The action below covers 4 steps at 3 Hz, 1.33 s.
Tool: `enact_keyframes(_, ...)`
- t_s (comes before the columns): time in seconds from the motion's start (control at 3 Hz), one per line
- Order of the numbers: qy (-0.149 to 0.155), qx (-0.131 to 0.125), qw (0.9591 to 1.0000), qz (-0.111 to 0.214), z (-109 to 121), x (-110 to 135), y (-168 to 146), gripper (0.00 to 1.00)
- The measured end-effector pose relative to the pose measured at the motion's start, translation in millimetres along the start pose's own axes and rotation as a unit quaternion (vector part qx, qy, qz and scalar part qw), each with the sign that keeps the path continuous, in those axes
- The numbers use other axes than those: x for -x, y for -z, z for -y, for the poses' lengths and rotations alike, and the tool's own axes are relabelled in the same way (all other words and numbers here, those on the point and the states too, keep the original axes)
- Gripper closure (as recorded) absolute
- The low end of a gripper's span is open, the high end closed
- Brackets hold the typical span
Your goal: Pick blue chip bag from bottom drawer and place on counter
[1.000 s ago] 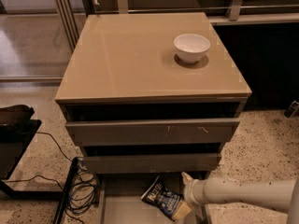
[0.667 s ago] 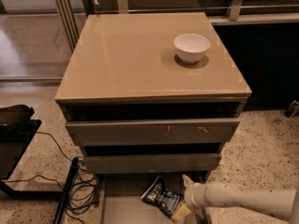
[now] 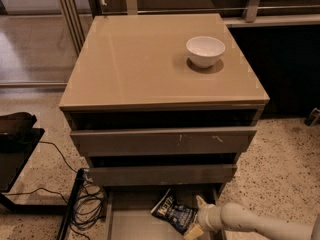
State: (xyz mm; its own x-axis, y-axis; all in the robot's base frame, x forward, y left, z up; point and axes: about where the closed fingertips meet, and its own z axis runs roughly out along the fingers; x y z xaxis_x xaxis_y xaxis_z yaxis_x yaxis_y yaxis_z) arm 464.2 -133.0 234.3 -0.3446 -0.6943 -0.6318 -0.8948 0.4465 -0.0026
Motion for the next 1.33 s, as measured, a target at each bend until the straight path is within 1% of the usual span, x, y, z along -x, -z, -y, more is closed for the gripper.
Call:
enact_keyframes(0.33, -0.006, 0.013, 0.9996, 0.024, 3.7, -13.8, -35.9, 0.00)
enact_keyframes(0.67, -0.015, 0.027, 0.9986, 0.044, 9.4, -17.1, -70.4, 0.00)
enact_keyframes(1.0, -0.021, 0.031, 0.9981, 0.049, 13.7, -19.0, -94.1, 0.00)
enact_keyframes(1.33, -0.026, 0.031, 0.9983, 0.042, 13.5, -23.2, -112.6, 0.00)
